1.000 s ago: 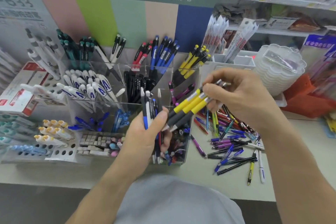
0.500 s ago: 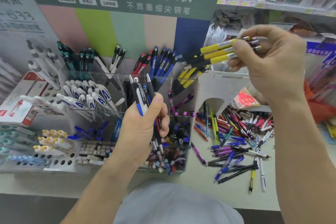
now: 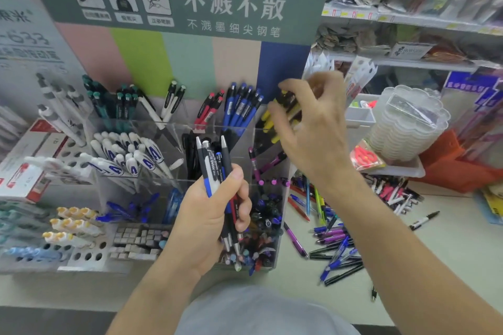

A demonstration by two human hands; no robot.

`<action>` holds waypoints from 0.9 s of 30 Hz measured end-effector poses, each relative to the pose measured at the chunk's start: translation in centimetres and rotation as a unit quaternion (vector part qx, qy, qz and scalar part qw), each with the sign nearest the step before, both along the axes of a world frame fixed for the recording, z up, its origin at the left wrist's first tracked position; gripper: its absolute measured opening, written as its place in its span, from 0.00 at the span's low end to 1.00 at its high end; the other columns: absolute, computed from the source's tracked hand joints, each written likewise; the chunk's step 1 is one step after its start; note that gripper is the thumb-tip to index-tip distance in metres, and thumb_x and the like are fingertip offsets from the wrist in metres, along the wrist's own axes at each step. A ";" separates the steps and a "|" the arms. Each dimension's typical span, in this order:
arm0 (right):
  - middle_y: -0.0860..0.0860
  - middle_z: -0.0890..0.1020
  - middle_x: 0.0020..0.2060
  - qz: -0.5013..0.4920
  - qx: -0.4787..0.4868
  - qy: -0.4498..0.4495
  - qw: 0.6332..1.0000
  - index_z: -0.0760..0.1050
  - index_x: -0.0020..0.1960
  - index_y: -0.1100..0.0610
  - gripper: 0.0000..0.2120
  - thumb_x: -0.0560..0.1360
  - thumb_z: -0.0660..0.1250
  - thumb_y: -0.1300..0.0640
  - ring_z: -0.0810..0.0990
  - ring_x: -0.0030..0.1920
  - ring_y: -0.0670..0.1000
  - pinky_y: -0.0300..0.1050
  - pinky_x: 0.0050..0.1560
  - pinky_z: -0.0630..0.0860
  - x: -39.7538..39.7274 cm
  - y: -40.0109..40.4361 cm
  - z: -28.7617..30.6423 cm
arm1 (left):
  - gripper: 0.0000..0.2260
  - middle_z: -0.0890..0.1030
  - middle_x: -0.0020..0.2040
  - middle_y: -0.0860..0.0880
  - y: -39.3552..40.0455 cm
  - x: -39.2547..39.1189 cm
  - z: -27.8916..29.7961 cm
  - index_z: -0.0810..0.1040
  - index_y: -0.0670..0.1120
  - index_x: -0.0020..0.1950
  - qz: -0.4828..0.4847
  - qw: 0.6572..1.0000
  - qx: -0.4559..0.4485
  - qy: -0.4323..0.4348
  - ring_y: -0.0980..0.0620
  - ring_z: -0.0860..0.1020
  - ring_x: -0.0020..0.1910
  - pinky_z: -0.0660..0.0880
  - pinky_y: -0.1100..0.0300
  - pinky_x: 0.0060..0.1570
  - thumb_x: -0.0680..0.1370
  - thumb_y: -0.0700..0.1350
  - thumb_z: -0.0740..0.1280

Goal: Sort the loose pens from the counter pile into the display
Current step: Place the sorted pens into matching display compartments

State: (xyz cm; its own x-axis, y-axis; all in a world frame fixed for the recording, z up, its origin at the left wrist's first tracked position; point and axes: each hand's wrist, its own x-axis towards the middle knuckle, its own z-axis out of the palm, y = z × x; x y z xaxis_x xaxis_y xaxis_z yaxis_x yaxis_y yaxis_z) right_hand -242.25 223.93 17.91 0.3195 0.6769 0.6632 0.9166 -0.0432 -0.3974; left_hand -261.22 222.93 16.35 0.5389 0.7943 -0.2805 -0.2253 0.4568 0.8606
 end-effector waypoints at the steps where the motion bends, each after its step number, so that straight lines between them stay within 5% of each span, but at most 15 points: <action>1: 0.60 0.72 0.58 -0.001 0.004 0.026 1.000 0.76 0.64 0.60 0.18 0.78 0.70 0.53 0.73 0.59 0.57 0.44 0.62 0.71 -0.1 -0.2 -1.0 | 0.15 0.72 0.32 0.44 0.0 0.0 0.0 0.80 0.50 0.34 0.000 1.000 -0.003 0.000 0.48 0.67 0.28 0.66 0.59 0.26 0.80 0.45 0.65; 4: 0.62 0.68 0.68 0.048 0.010 0.131 0.990 0.66 0.73 0.65 0.25 0.79 0.69 0.58 0.66 0.71 0.56 0.42 0.75 0.62 -0.9 -0.2 -3.0 | 0.14 0.72 0.32 0.43 -0.1 -0.1 -0.2 0.78 0.48 0.34 -0.018 1.000 0.002 0.010 0.47 0.66 0.28 0.66 0.57 0.27 0.81 0.47 0.65; 8: 0.68 0.61 0.74 0.087 0.058 0.116 0.988 0.58 0.75 0.70 0.29 0.79 0.67 0.68 0.59 0.78 0.61 0.48 0.79 0.57 -1.4 0.9 -2.9 | 0.12 0.71 0.32 0.43 -0.1 -0.1 0.0 0.78 0.46 0.37 -0.043 0.999 -0.018 0.000 0.48 0.66 0.28 0.66 0.58 0.26 0.79 0.48 0.66; 11: 0.67 0.59 0.77 0.111 0.046 0.073 0.990 0.64 0.74 0.71 0.22 0.81 0.63 0.68 0.54 0.80 0.66 0.58 0.79 0.57 -1.5 1.3 -2.9 | 0.05 0.72 0.36 0.43 -0.2 -0.1 0.2 0.77 0.44 0.50 -0.043 0.996 -0.058 -0.053 0.49 0.69 0.29 0.68 0.59 0.26 0.77 0.43 0.68; 13: 0.66 0.63 0.76 0.121 0.039 0.044 0.991 0.67 0.72 0.71 0.20 0.82 0.61 0.68 0.56 0.80 0.64 0.56 0.80 0.57 -1.7 0.9 -3.4 | 0.11 0.74 0.39 0.43 -0.3 -0.1 0.0 0.74 0.42 0.58 -0.052 0.991 -0.088 -0.092 0.48 0.72 0.31 0.71 0.58 0.28 0.76 0.38 0.68; 19: 0.63 0.78 0.59 0.152 0.060 -0.019 0.986 0.74 0.66 0.68 0.16 0.80 0.67 0.67 0.76 0.62 0.60 0.44 0.68 0.70 -0.6 1.3 -1.9 | 0.17 0.77 0.43 0.41 -0.8 -0.4 -0.7 0.76 0.41 0.62 -0.094 0.980 -0.110 -0.133 0.43 0.78 0.37 0.79 0.52 0.37 0.74 0.35 0.66; 22: 0.62 0.79 0.54 0.120 0.070 -0.053 0.989 0.80 0.58 0.67 0.09 0.79 0.67 0.68 0.78 0.57 0.61 0.51 0.62 0.74 -0.3 2.6 -0.6 | 0.15 0.76 0.45 0.40 -1.1 -0.8 -1.0 0.77 0.41 0.63 -0.122 0.971 -0.132 -0.160 0.43 0.78 0.37 0.78 0.50 0.38 0.76 0.37 0.66; 25: 0.59 0.78 0.51 0.044 0.143 0.005 0.989 0.81 0.54 0.64 0.07 0.79 0.66 0.68 0.77 0.54 0.58 0.59 0.54 0.74 -1.6 1.2 0.3 | 0.11 0.75 0.44 0.41 -1.2 -1.3 -1.2 0.79 0.41 0.60 -0.150 0.959 -0.153 -0.185 0.45 0.75 0.32 0.76 0.52 0.33 0.78 0.40 0.66; 27: 0.55 0.78 0.47 0.125 0.104 0.066 0.985 0.80 0.51 0.63 0.05 0.79 0.67 0.68 0.77 0.48 0.53 0.49 0.48 0.75 -3.3 -1.5 0.8 | 0.10 0.74 0.40 0.43 -1.2 -1.8 -1.6 0.79 0.40 0.56 -0.179 0.952 -0.154 -0.196 0.49 0.71 0.28 0.72 0.56 0.28 0.79 0.45 0.69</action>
State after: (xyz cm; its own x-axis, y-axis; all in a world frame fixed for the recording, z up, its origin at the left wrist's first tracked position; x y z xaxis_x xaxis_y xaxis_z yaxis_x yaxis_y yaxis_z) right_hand -245.55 222.42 18.71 0.2527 0.5993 0.7596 0.8283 0.2718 -0.4900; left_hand -262.99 221.74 14.71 0.8709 0.4525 -0.1916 -0.2841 0.7818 0.5550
